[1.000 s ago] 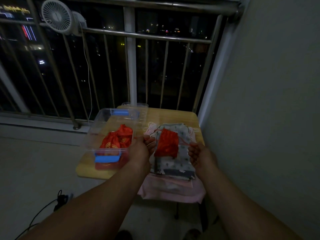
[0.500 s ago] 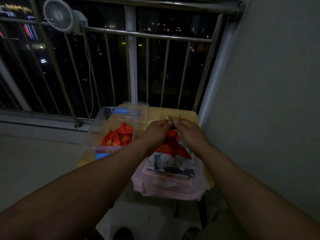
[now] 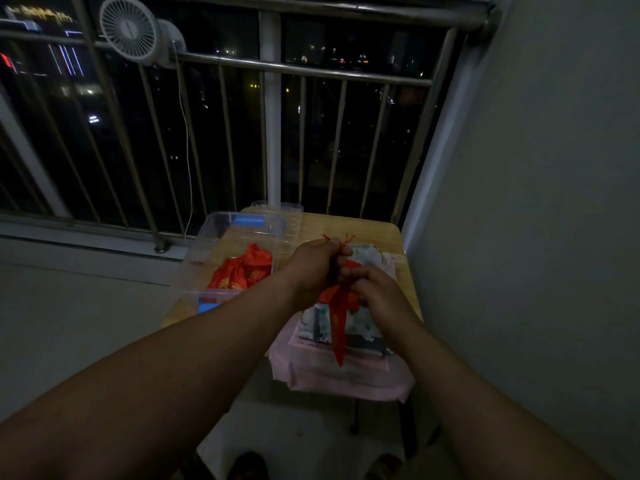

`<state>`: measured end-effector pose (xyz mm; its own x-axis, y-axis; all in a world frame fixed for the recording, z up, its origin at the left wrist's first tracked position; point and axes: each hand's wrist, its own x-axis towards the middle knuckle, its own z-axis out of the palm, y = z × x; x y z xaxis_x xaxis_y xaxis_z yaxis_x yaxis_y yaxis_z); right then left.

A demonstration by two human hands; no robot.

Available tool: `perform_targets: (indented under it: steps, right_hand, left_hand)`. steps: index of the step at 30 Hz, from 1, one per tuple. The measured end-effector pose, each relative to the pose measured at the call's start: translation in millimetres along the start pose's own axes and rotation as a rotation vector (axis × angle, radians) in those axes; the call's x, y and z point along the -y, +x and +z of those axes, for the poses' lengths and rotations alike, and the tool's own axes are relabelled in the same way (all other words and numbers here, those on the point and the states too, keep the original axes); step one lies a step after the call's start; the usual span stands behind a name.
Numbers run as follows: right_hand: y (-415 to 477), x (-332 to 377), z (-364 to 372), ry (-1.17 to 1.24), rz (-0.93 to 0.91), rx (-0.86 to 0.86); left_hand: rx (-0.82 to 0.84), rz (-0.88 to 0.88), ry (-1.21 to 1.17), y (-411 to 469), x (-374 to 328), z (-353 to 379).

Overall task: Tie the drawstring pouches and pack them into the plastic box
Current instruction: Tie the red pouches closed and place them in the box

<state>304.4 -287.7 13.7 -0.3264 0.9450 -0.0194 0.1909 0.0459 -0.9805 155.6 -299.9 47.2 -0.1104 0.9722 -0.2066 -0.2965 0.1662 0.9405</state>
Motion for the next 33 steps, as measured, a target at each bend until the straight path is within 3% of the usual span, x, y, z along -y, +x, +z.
perform_targets:
  steps: [6,10,16,21,25,33]
  right_hand:
    - [1,-11,6,-0.081,-0.07,0.056]
    - [3,-20,4,-0.115,-0.053,-0.011]
    - [4,-27,0,0.447,0.208,-0.07]
    - [3,-32,-2,0.71,0.361,-0.087]
    - [3,-36,-2,0.75,0.468,-0.084]
    - [6,-38,-3,0.805,0.42,-0.109]
  left_hand:
    - [-0.004,0.0,-0.026,-2,-1,-1]
    - [-0.02,-0.001,-0.034,-6,-4,-2]
    - [-0.19,-0.066,-0.086,-7,13,-12]
    - [-0.275,-0.175,-0.116,-9,28,-20]
    - [-0.293,-0.23,-0.111,-9,33,-23]
    - [-0.307,-0.316,-0.069,-12,41,-24]
